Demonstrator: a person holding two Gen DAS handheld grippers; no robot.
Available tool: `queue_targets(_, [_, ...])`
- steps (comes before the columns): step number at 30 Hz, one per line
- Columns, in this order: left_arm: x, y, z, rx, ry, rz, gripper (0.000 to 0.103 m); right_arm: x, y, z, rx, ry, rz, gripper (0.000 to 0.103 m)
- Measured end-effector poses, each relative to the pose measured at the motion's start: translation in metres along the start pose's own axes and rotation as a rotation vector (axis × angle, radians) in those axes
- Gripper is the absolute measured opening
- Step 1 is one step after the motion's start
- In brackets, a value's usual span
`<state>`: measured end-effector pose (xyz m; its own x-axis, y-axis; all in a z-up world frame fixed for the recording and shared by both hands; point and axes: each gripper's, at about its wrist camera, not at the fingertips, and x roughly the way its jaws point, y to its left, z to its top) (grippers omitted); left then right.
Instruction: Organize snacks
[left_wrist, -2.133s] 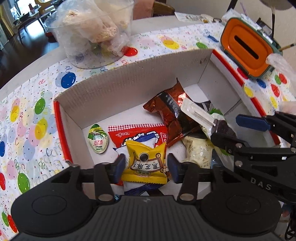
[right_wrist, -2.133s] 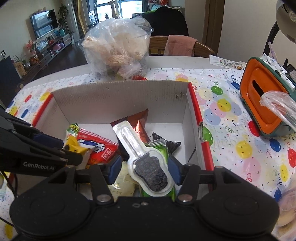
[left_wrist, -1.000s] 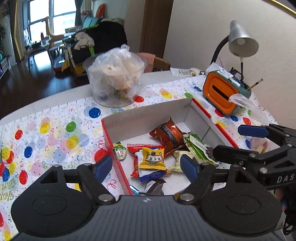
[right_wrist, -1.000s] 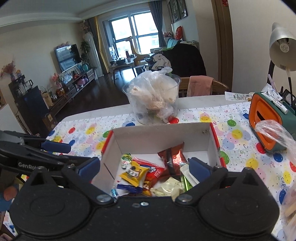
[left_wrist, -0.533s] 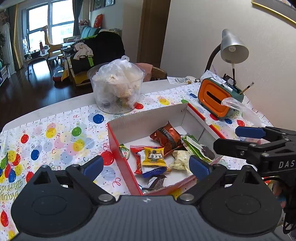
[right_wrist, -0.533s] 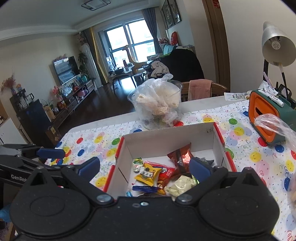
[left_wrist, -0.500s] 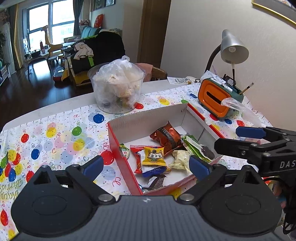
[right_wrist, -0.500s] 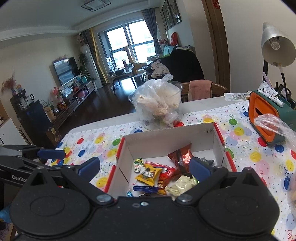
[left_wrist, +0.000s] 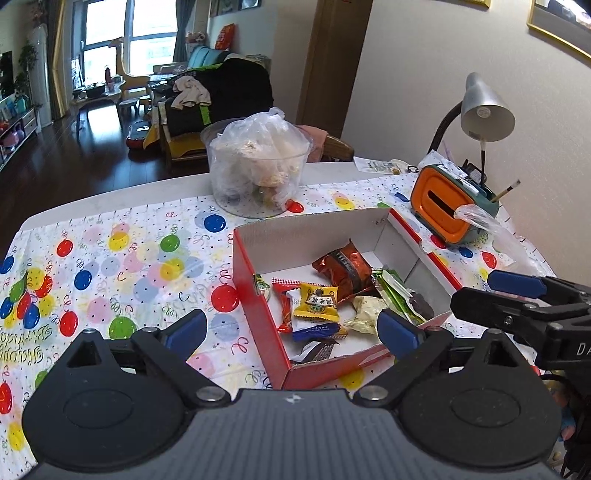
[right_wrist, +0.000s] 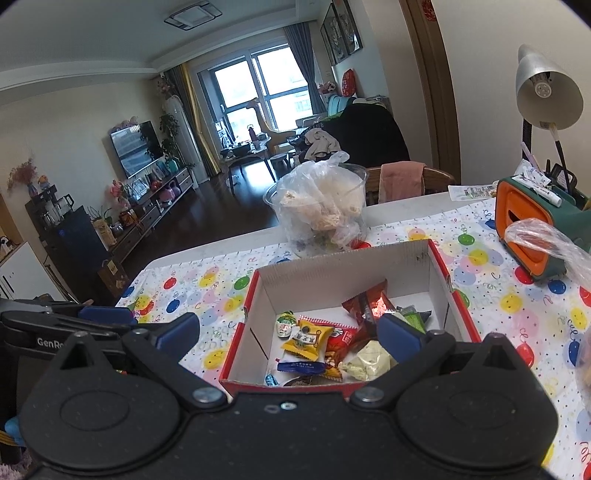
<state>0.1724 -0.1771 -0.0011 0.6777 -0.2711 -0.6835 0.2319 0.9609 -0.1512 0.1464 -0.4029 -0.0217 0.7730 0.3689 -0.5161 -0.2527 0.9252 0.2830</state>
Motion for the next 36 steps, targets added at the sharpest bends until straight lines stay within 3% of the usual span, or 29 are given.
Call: queue_targets(36, [0.001,0.007,-0.003,-0.012,0.002,0.017,0.099,0.014,0.008,-0.007,0.007,0.022,0.01,0.103])
